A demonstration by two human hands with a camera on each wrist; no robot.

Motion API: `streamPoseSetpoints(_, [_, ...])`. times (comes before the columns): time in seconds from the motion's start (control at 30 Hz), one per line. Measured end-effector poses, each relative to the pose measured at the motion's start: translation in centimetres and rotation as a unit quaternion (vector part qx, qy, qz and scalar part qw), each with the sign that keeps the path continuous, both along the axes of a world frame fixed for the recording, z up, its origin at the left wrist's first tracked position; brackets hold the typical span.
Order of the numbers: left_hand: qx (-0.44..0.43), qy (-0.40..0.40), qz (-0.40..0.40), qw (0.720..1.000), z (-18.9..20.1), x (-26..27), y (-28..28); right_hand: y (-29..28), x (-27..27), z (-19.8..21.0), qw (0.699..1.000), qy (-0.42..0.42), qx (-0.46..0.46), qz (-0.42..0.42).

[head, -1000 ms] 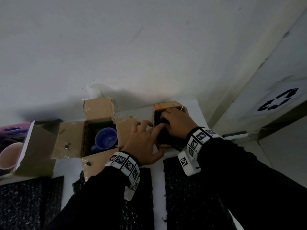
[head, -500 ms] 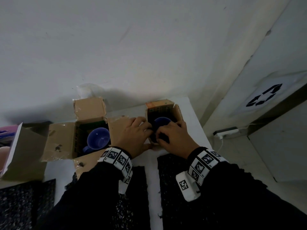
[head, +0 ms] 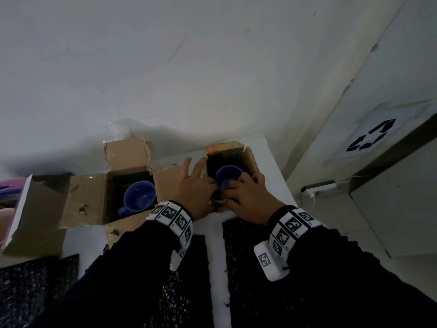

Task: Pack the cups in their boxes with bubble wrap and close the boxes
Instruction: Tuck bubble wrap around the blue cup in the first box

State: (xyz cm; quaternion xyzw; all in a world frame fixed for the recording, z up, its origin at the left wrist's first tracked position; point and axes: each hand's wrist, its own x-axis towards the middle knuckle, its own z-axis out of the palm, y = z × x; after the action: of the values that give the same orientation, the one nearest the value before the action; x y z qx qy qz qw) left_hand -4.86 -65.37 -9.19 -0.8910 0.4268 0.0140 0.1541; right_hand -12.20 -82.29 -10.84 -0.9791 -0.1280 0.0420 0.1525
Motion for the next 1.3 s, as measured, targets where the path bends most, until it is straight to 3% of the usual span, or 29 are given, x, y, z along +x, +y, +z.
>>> streamPoseSetpoints(0.2, [-0.146, -0.050, -0.070, 0.986, -2.0, -1.3, 1.2, -1.3, -0.3, -0.3, 0.993, -0.099, 0.053, -0.034])
streamPoseSetpoints(0.3, [-0.206, -0.044, -0.093, 0.973, -3.1, -1.8, 1.4, -1.3, -0.3, 0.6, 0.993, -0.040, 0.100, -0.037])
streamPoseSetpoints(0.43, [-0.222, -0.038, -0.096, 0.970, -3.6, -1.9, 1.3, -1.3, -0.8, -0.2, 0.999, -0.017, 0.035, -0.011])
streamPoseSetpoints(0.63, [-0.191, -0.018, -0.068, 0.979, -3.3, -2.0, 1.2, -1.3, -0.7, -1.8, 0.996, -0.064, -0.055, 0.018])
streamPoseSetpoints(0.77, [-0.181, 0.054, -0.067, 0.980, -1.9, -1.2, 1.2, -1.1, -0.8, -1.2, 0.998, -0.041, -0.054, 0.005])
streamPoseSetpoints(0.83, [-0.214, 0.065, -0.056, 0.973, -1.1, -0.6, 0.9, -1.7, -0.2, 0.0, 0.999, -0.019, -0.029, 0.003])
streamPoseSetpoints(0.9, [-0.234, 0.042, -0.020, 0.971, -0.4, -0.1, 0.4, -2.8, 0.8, 1.4, 0.998, -0.058, -0.022, -0.010])
streamPoseSetpoints(0.97, [-0.199, -0.011, 0.042, 0.979, -0.1, 0.3, 0.0, -4.0, 1.6, 2.2, 0.989, -0.108, -0.095, -0.039])
streamPoseSetpoints(1.03, [-0.147, -0.011, 0.094, 0.985, 0.0, 0.7, -0.4, -4.6, 2.0, 2.3, 0.982, -0.048, -0.170, -0.063])
streamPoseSetpoints(1.1, [-0.102, 0.004, 0.104, 0.989, 0.1, 1.0, -1.2, -4.6, 2.2, 2.0, 0.976, 0.001, -0.208, -0.057])
streamPoseSetpoints(1.3, [-0.038, 0.027, 0.094, 0.994, 0.3, 2.4, -3.1, -3.9, 3.6, 1.8, 0.970, -0.021, -0.236, -0.058])
